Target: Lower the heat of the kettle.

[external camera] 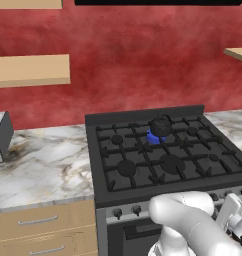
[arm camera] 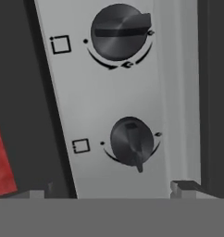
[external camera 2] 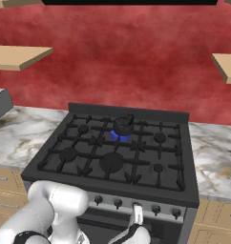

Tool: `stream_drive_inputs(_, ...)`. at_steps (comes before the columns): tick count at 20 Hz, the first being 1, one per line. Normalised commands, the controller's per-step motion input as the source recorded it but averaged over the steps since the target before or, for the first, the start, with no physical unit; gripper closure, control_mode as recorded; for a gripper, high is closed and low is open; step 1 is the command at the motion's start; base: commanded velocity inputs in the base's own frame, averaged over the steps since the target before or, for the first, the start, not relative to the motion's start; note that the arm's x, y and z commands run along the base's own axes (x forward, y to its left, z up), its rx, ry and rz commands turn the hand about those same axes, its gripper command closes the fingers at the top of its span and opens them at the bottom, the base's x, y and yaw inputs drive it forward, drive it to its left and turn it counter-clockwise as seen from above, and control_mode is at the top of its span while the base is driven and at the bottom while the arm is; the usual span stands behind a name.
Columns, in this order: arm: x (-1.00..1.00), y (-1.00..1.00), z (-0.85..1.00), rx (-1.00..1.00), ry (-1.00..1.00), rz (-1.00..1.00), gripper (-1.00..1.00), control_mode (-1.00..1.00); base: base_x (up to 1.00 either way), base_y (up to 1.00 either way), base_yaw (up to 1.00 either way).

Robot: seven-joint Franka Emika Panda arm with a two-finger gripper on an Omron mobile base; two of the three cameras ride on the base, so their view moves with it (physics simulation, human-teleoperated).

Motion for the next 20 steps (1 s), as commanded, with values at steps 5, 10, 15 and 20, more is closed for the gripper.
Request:
stream_drive_inputs(5,0.12,0.00,-0.09,0.00,0.05,-0.01,-1.00,-1.00,0.00,0.00,0.00)
stream_drive_inputs(10,0.17,0.00,-0.14,0.00,0.06,-0.01,-1.00,-1.00,0.00,0.00,0.00)
stream_drive_inputs(15,0.12,0.00,-0.20,0.00,0.02,0.00,-1.00,-1.00,0.00,0.00,0.00)
stream_drive_inputs(20,0.05,-0.03,-0.20,0.01,0.00,0.00,-1.00,-1.00,0.00,0.00,0.00)
